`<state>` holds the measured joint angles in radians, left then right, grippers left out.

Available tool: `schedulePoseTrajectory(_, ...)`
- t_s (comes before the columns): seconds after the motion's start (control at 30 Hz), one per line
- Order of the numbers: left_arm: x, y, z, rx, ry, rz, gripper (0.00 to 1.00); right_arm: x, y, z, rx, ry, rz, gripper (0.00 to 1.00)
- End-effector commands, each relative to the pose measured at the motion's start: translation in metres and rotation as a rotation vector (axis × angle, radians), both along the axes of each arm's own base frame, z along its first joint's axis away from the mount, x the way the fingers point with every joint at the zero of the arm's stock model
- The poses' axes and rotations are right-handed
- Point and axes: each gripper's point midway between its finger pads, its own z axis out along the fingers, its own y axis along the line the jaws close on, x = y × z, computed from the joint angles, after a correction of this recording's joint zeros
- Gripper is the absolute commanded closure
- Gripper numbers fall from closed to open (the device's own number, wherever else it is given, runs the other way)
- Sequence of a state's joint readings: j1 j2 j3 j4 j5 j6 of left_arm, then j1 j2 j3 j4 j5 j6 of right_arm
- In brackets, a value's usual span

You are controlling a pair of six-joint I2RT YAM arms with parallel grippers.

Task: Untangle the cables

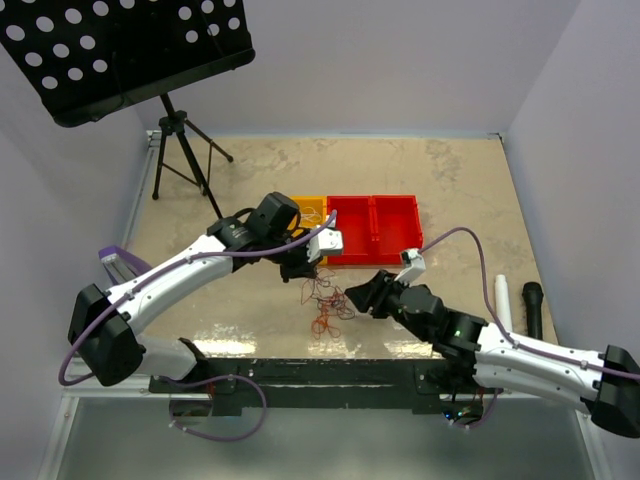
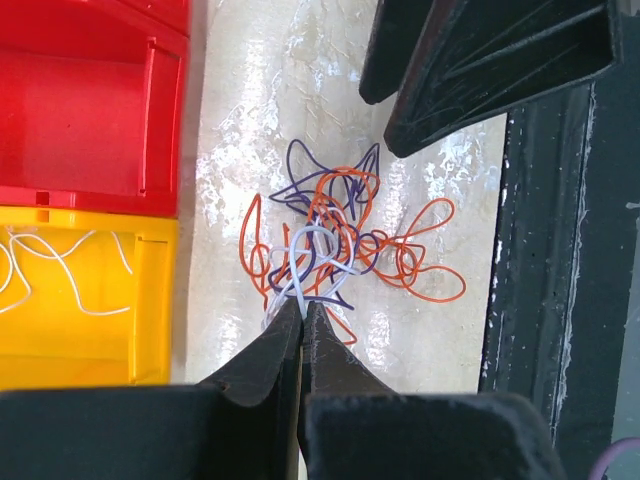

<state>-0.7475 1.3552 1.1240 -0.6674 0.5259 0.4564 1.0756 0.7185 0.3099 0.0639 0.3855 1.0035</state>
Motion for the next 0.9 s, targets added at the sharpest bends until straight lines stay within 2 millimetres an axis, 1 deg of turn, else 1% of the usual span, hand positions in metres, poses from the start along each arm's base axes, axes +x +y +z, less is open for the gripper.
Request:
schedulePoseTrajectory(0.0, 0.008, 0.001, 0.01, -0.02, -0.068, 0.012, 1.0, -0.008, 0.008, -0.001, 0.037, 0.009, 0.051, 0.5)
schedulePoseTrajectory(0.07, 0.008, 0.001, 0.008, -0.017, -0.062, 0.014, 1.0, -0.01, 0.015, 0.0, 0.027, -0.018, 0.096, 0.46)
schedulePoseTrajectory(0.17, 0.008, 0.002, 0.006, -0.012, -0.063, 0.018, 1.0, -0.01, 0.024, -0.007, -0.028, -0.025, 0.126, 0.41)
schedulePoseTrajectory(0.27, 0.009, 0.001, 0.006, -0.013, -0.063, 0.019, 1.0, -0.007, 0.032, -0.018, -0.084, -0.025, 0.139, 0.39)
schedulePoseTrajectory(0.4, 0.008, 0.003, 0.003, -0.007, -0.057, 0.021, 1.0, -0.001, 0.042, -0.034, -0.155, -0.005, 0.131, 0.4)
schedulePoseTrajectory(0.47, 0.007, 0.003, 0.002, -0.006, -0.054, 0.02, 1.0, 0.002, 0.047, -0.04, -0.178, 0.002, 0.112, 0.43)
schedulePoseTrajectory(0.6, 0.005, 0.002, 0.001, -0.01, -0.046, 0.011, 1.0, 0.009, 0.054, -0.04, -0.177, -0.003, 0.072, 0.5)
schedulePoseTrajectory(0.73, 0.003, 0.001, 0.005, -0.02, -0.037, 0.008, 1.0, 0.014, 0.061, -0.043, -0.175, -0.005, 0.064, 0.61)
schedulePoseTrajectory(0.83, 0.001, 0.0, 0.01, -0.03, -0.033, 0.001, 1.0, 0.013, 0.062, -0.053, -0.2, 0.008, 0.064, 0.74)
schedulePoseTrajectory(0.87, 0.001, 0.0, 0.013, -0.033, -0.033, 0.001, 1.0, 0.012, 0.062, -0.056, -0.205, 0.013, 0.064, 0.76)
